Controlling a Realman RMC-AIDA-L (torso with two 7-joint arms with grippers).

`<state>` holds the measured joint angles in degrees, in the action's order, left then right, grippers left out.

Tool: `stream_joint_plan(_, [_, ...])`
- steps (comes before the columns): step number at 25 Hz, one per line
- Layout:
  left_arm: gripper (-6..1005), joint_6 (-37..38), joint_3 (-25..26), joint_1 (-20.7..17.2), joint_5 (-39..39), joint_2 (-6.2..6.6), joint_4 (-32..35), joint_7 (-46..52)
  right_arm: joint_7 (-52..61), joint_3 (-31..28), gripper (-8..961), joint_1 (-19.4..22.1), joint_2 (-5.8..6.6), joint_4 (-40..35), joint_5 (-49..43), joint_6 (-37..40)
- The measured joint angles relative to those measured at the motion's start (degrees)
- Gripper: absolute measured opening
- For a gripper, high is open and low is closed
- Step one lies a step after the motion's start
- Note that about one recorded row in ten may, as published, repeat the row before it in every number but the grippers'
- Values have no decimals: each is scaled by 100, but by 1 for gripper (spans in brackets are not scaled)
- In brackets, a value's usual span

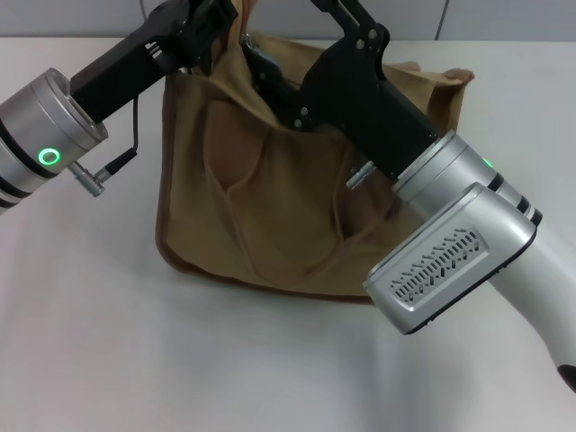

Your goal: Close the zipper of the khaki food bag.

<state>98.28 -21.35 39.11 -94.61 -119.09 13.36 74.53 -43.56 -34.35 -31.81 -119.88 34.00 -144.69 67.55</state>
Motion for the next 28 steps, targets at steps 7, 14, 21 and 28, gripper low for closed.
stream_joint_plan(7, [86,-20,0,8,4,0,-1,-4,3,35,740,-32,0,0,-15,-49])
stream_joint_plan(14, [91,-54,15,15,4,-1,6,-8,-109,117,637,7,0,-57,-34,-44])
stream_joint_plan(21, [96,-65,30,29,5,0,15,-17,-110,116,409,8,0,-82,-42,-26])
stream_joint_plan(28, [101,-81,62,-2,9,6,21,-18,-110,113,109,10,0,-126,-42,-39])
